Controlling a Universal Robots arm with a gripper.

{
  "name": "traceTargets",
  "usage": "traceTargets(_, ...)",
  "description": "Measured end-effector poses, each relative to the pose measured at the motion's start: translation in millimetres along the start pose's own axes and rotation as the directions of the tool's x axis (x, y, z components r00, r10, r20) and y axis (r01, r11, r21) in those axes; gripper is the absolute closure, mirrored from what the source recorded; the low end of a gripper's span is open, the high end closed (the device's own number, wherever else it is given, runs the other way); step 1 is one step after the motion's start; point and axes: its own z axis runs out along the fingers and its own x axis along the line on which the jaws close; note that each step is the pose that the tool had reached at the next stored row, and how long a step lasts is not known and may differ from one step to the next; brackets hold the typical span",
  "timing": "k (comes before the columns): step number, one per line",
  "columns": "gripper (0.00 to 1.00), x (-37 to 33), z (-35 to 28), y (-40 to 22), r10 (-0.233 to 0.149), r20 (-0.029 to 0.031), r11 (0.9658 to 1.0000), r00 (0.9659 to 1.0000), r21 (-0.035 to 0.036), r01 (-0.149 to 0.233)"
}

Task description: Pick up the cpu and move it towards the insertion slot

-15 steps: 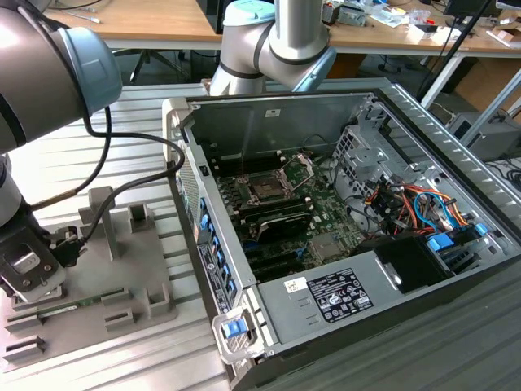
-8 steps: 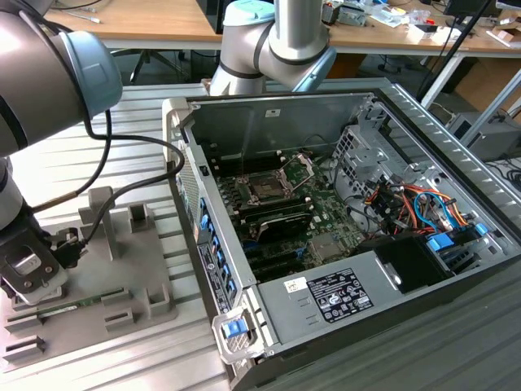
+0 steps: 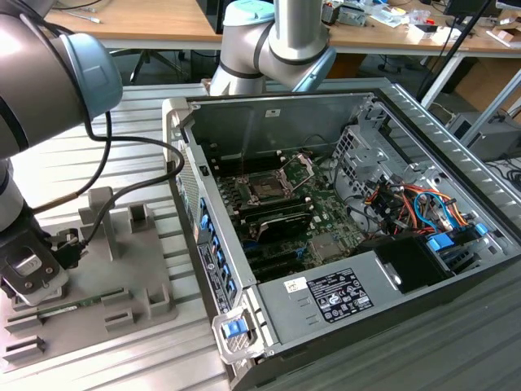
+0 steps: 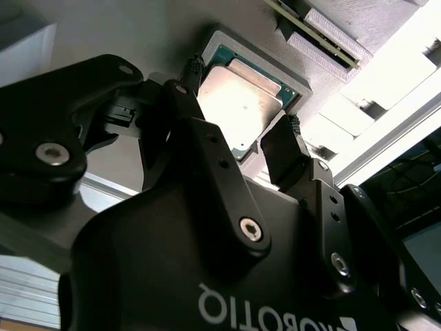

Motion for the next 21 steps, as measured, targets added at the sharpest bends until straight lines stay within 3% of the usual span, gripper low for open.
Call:
traceTargets(11,0.38,0.0,2.0,-0.1,0.0,0.0001,1.0,1.0,-0.0005,0.0)
traceTargets(17,0.38,-0.1,2.1,0.0,0.0,0.0005,0.9999,1.0,-0.0109,0.0)
traceTargets(21,0.38,-0.1,2.1,0.2,0.0,0.0004,0.9999,1.0,-0.0117,0.0)
